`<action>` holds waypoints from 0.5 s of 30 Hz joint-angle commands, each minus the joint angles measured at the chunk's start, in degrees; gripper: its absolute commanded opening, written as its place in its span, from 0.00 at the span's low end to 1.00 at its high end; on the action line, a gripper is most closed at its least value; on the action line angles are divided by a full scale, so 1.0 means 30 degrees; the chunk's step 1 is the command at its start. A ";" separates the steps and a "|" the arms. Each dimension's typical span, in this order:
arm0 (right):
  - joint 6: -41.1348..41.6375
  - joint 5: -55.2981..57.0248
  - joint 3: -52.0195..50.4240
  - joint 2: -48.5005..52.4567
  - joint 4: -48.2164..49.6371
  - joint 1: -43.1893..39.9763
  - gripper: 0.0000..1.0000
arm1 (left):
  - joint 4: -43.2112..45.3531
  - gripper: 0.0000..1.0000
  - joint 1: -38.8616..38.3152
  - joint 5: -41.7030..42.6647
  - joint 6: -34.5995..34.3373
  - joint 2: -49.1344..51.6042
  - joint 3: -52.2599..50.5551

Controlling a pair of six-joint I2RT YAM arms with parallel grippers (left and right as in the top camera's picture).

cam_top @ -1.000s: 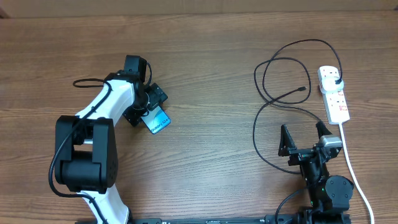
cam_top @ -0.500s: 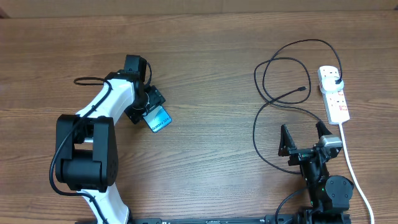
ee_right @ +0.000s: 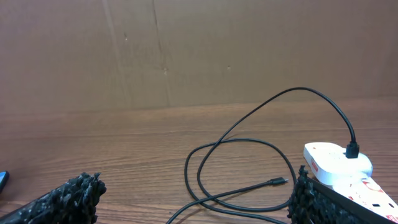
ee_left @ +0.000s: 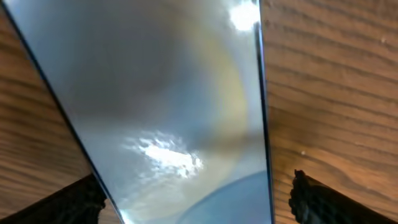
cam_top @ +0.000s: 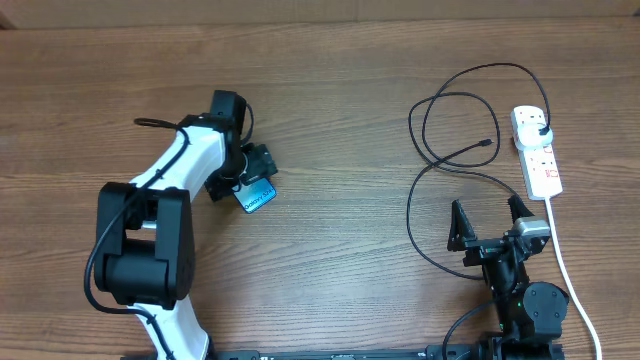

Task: Plug charger to phone and switch on socket
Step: 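Lift the phone with the left gripper and tilt it upright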

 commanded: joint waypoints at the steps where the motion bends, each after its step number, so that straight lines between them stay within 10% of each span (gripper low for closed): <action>1: -0.0058 0.0168 -0.0204 -0.0226 0.0066 0.0015 1.00 | -0.0408 1.00 0.0007 0.0350 -0.0860 0.0736 0.0393; 15: -0.0058 0.0168 -0.0204 -0.0226 0.0066 0.0015 1.00 | -0.2623 1.00 0.0852 -0.1013 -0.1559 0.1304 0.3104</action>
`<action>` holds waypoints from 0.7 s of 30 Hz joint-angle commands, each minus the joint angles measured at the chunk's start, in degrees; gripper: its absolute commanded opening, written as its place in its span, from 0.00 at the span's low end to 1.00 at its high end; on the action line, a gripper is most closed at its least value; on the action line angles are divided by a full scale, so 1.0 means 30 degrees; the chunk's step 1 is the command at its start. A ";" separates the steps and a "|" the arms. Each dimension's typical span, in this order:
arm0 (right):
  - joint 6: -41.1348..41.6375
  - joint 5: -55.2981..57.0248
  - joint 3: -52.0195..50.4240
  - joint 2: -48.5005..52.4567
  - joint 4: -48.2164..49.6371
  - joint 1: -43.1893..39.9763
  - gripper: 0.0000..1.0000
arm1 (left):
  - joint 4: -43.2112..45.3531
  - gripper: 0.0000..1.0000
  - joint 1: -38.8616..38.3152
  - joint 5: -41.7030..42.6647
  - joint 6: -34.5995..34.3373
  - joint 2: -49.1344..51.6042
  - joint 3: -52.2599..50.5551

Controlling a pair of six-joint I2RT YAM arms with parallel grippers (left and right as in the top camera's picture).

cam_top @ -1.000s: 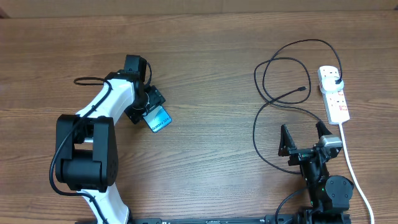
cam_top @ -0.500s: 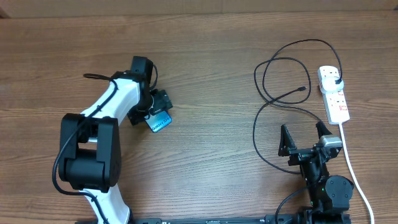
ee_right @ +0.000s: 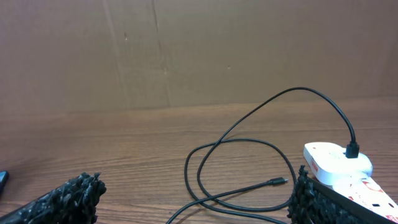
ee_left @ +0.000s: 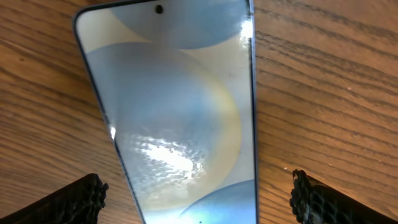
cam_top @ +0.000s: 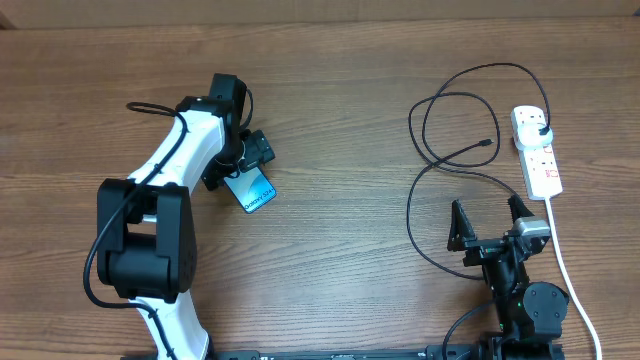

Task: Plug charger to phone and switch on socket
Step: 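Lift the phone with the left gripper and tilt it upright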

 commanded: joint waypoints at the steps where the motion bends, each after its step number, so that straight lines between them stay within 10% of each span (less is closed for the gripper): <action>1: -0.0066 0.0168 -0.0204 -0.0226 0.0080 0.0022 1.00 | -0.0197 1.00 0.0692 0.0415 -0.0379 0.0780 0.0372; 21: -0.0066 0.0168 -0.0204 -0.0226 0.0080 0.0022 1.00 | 0.1042 1.00 0.0874 0.1989 -0.1180 0.1115 0.0386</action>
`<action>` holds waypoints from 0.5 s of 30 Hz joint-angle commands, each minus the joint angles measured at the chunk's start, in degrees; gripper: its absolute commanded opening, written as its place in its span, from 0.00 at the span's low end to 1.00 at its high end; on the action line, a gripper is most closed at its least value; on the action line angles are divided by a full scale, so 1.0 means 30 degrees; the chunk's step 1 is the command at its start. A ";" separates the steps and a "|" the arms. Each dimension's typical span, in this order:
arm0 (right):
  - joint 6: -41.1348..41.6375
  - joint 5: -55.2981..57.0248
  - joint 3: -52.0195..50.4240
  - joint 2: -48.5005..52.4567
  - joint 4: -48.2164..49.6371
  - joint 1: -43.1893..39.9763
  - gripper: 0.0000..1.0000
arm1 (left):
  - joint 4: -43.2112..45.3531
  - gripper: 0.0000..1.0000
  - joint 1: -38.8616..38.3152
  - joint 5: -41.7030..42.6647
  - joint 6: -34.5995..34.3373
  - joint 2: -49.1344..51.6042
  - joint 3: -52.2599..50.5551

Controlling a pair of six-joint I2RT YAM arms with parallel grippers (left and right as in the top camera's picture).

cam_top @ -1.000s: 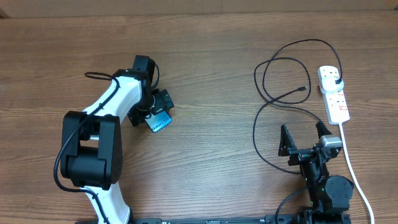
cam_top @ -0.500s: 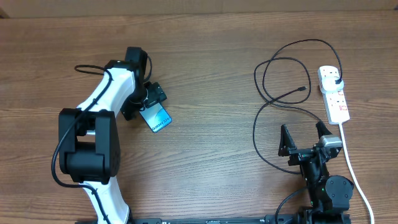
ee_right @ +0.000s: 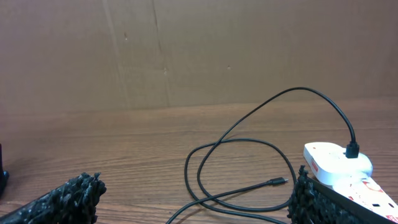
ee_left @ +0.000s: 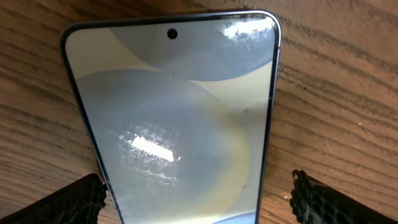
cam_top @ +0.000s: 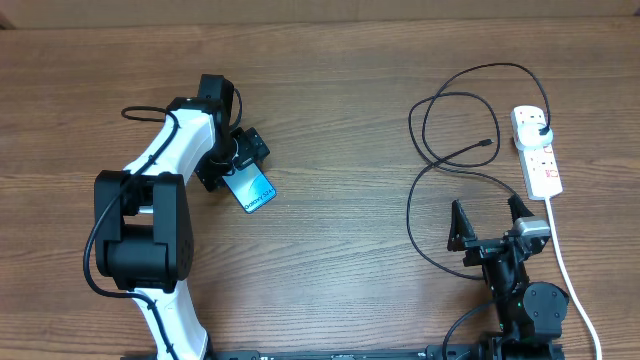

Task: Plug charger to phone and switch on socket
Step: 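Lift the phone with the left gripper and tilt it upright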

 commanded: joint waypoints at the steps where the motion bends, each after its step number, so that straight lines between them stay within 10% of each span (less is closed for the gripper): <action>1: -0.0058 0.0160 -0.0204 -0.0226 0.0073 0.0022 1.00 | 0.0124 1.00 -0.0058 0.0182 -0.0561 0.0204 0.0321; 15: -0.0058 0.0160 -0.0204 -0.0226 0.0073 0.0022 1.00 | -0.1166 0.95 -0.0437 -0.0022 0.0758 0.3279 0.0321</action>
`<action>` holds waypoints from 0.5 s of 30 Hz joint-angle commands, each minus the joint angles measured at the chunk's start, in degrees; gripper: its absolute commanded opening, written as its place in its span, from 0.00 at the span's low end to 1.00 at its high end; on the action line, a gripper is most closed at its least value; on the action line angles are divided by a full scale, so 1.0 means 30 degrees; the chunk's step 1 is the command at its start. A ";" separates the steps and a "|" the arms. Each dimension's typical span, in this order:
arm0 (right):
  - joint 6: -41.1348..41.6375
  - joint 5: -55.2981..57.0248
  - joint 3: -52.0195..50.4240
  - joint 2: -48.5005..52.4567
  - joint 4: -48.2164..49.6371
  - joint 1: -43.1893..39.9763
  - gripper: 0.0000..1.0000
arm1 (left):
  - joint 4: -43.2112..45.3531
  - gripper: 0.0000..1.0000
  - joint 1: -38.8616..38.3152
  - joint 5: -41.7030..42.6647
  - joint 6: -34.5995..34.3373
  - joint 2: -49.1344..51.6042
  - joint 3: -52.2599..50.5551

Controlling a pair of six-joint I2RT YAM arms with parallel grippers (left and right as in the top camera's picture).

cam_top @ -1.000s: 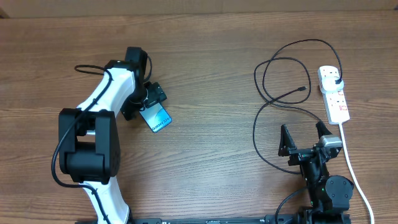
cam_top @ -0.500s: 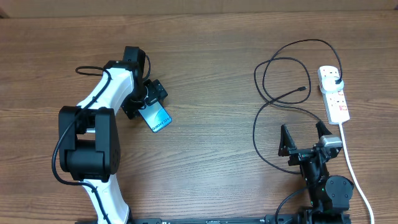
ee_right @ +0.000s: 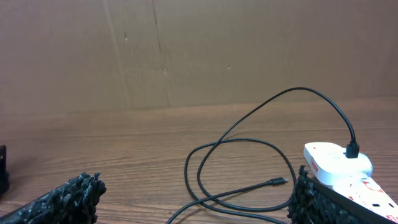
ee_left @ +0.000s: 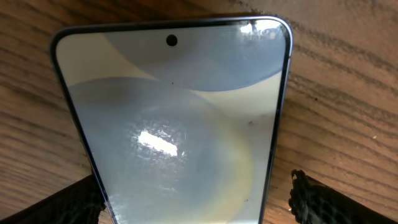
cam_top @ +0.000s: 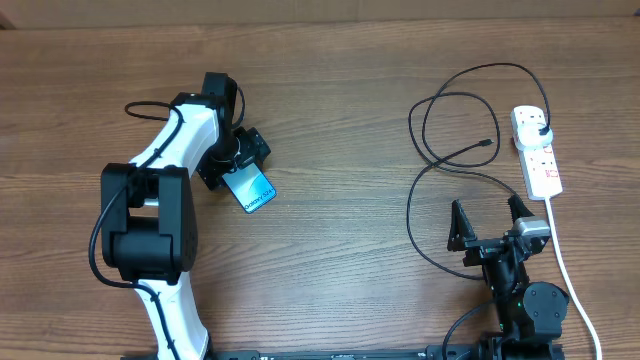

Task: Plug charger to phone and switch on socket
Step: 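Lift the phone with the left gripper and tilt it upright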

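Note:
A phone (cam_top: 253,192) with a pale blue screen lies face up on the wooden table (cam_top: 340,120). My left gripper (cam_top: 232,168) is open and straddles the phone's upper end. In the left wrist view the phone (ee_left: 174,124) fills the space between the fingers (ee_left: 320,199), its camera hole at the top. The black charger cable (cam_top: 425,130) lies in loops at the right, its free plug (cam_top: 490,143) bare on the wood. The other end is plugged into the white power strip (cam_top: 537,150). My right gripper (cam_top: 489,222) stands open below the loops, holding nothing.
The strip's white lead (cam_top: 570,280) runs down the right side past my right arm. In the right wrist view a brown cardboard wall (ee_right: 199,50) backs the table, with the cable's plug (ee_right: 277,182) and the strip (ee_right: 339,163) ahead.
My left gripper has shifted slightly along the phone, which now looks a little larger in the left wrist view. The phone, the cable and the right arm have not moved.
At first my left gripper sat low over the phone's middle, the top edge out of its view. Then it was further toward the phone's upper end, with the camera hole showing. It has stayed open around that end since. The right arm has stayed still.

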 commanded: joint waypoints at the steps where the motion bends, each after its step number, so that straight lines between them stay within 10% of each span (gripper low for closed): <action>1: -0.0066 0.0168 -0.0204 -0.0226 0.0073 0.0015 1.00 | -0.0510 0.94 -0.0270 0.0095 0.1093 0.2135 -0.0692; 15: -0.0073 0.0168 -0.0204 -0.0226 0.0073 0.0015 1.00 | -0.1064 0.83 -0.1719 0.1107 0.5559 0.2106 -0.0233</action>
